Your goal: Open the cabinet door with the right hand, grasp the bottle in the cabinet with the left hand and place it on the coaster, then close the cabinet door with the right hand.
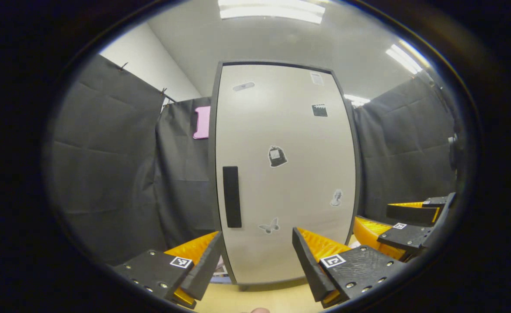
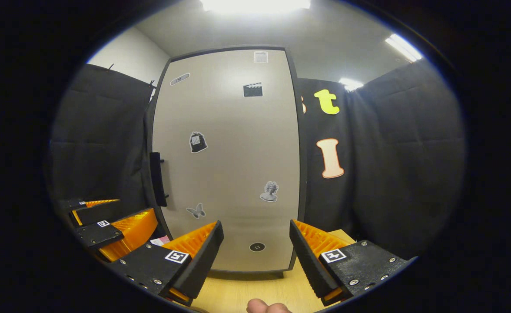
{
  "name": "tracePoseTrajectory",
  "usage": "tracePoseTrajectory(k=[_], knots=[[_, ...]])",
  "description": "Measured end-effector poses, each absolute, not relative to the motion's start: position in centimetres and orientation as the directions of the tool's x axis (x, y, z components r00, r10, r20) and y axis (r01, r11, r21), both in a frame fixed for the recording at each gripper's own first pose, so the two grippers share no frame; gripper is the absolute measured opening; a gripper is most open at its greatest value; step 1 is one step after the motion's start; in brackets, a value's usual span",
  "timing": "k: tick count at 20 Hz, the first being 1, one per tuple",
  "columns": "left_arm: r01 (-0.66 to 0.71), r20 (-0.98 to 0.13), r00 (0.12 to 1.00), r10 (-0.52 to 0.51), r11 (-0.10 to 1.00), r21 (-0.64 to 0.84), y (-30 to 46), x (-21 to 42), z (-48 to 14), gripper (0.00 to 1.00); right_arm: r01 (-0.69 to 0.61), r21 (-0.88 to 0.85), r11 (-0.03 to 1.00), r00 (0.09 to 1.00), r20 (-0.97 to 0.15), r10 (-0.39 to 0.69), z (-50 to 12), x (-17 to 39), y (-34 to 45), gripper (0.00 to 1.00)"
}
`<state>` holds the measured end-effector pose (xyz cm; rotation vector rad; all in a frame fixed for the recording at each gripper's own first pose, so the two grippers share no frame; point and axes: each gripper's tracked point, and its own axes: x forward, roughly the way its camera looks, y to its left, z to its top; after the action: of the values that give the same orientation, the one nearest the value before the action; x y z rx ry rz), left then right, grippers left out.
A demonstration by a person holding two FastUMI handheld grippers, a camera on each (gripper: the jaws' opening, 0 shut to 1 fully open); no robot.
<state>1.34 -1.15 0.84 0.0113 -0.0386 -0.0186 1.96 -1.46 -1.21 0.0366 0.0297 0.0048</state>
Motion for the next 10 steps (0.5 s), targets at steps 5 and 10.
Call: tracePoseTrajectory(k=[5,10], knots=[[0.012,0.036,0.999,-0.013,1.0,0.029,0.6,0.2,0.3,0.9,-0.039,0.029,0.999,0.999,-0.013,0.04,-0.1,3.5,-0.1,0.94],[-0.052,0.016,0.999,0.051,0.996,0.067,4.6,-3.4,-1.6,0.91,-0.137,0.064,0.988,0.99,0.018,0.137,2.6,7.0,5.1,0.94]])
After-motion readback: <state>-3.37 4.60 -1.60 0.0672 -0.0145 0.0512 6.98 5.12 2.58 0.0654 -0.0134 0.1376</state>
